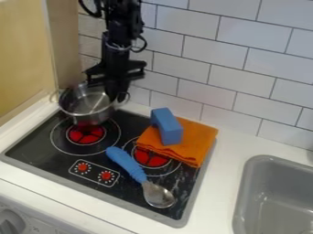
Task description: Move the pot to the top left of the burner
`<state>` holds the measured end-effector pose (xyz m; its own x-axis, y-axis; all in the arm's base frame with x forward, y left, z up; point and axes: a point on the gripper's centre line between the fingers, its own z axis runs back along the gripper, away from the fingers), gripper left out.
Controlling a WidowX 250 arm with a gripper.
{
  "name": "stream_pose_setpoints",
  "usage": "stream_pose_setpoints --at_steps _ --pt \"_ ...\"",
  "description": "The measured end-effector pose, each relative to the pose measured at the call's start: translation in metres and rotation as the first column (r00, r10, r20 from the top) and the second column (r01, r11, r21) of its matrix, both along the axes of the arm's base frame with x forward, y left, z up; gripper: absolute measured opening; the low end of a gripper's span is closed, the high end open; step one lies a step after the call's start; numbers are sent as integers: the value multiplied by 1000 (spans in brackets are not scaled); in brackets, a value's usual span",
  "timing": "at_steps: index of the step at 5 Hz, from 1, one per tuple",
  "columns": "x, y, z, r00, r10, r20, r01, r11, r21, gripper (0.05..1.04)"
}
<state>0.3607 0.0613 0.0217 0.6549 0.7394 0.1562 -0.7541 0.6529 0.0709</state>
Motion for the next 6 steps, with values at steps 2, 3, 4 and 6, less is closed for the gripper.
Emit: stream_pose_setpoints --at_steps 2,3,4,6 --pt "2 -1 -8 1000 0 -11 0 1000 2 81" --pt "0 -4 -14 999 12 -41 -12 1000 6 260" --pt "4 -6 -14 1000 15 -19 -15 1000 12 511" --pt "3 -6 -17 1000 29 -10 -29 1000 11 1027"
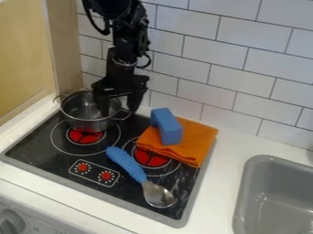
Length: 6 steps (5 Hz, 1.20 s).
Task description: Move the pot to the top left of the burner
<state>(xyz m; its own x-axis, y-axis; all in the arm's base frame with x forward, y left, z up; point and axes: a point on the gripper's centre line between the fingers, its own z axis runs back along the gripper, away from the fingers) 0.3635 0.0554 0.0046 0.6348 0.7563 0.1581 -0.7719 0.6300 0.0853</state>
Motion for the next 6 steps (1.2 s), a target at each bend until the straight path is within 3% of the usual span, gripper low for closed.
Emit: stream_pose_setpoints --at_steps 2,3,4,5,6 --pt "-2 -13 22 994 -23 109 31 997 -73 999" --pt "-9 -13 32 991 -33 131 42 997 -69 998" --pt "-16 -15 56 980 -30 196 45 996 -72 999" --pt "-25 -19 80 960 -41 275 75 991 -113 999" --pt "-25 -19 84 957 -48 287 83 990 -110 999"
